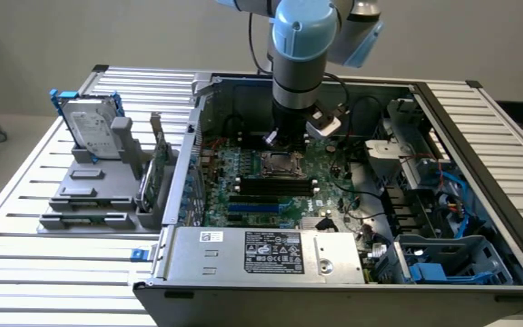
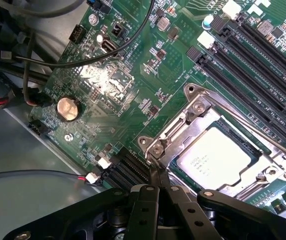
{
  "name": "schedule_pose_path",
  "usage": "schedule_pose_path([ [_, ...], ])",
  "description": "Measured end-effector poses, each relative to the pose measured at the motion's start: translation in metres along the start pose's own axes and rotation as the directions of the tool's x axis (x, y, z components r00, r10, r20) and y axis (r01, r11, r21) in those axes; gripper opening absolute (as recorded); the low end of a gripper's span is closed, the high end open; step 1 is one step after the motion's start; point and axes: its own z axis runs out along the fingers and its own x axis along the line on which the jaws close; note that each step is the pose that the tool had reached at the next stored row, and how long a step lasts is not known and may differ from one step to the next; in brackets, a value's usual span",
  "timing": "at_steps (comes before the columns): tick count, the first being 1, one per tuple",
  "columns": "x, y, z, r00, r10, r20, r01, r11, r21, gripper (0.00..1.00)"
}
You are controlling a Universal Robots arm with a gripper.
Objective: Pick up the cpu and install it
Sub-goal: 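Install the first cpu locking lever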
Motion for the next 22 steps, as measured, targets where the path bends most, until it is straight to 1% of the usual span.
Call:
schedule_pose_path([
  [7, 0.0005, 0.0004, 0.0001, 1.0, 0.0, -0.0005, 0.0, 1.0, 0.0004, 0.11],
  [17, 0.0012, 0.0009, 0.0, 1.0, 0.001, -0.0031, -0.001, 1.0, 0.0033, 0.11],
  [22, 0.0023, 0.0004, -0.0041, 1.0, 0.002, -0.0032, -0.002, 1.0, 0.003, 0.11],
])
